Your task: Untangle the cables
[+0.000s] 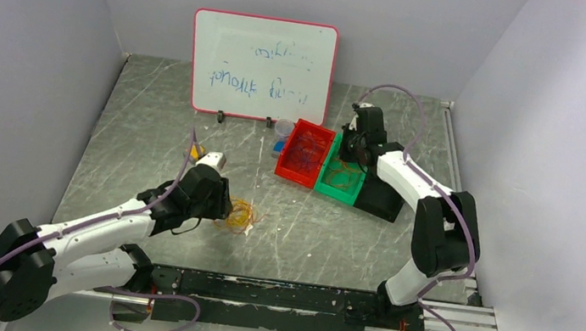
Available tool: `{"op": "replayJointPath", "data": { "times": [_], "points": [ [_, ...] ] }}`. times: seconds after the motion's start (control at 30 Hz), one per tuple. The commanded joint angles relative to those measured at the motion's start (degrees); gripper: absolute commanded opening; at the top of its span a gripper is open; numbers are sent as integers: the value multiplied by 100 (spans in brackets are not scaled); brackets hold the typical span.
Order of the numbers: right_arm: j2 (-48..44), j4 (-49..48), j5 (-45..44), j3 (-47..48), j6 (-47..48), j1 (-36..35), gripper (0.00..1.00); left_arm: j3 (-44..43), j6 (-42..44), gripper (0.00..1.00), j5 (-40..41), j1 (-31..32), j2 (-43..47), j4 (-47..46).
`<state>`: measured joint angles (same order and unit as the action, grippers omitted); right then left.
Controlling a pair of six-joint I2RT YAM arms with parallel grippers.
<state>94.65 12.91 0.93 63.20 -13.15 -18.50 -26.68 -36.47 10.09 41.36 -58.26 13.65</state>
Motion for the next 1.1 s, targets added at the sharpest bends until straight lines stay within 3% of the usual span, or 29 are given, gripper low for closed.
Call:
{"op": "replayJointPath", "data": {
  "times": [0.0,0.17,0.37,0.67,1.07],
  "points": [
    [37,91,-296,108,-2,-29,4,37,-25,46,-41,14,79,6],
    [-170,-121,-73,-3,9,-28,28,-28,-19,46,-51,15,-32,-41],
    [-394,11,-195,158,147,-30,44,-7,-12,46,-49,19,-23,-49],
    [-720,524,-527,316,548,-23,48,42,-59,46,-51,13,32,-54],
    [-708,1911,378,585,1120,-52,45,17,-28,46,-111,12,-67,-150]
  ]
}}
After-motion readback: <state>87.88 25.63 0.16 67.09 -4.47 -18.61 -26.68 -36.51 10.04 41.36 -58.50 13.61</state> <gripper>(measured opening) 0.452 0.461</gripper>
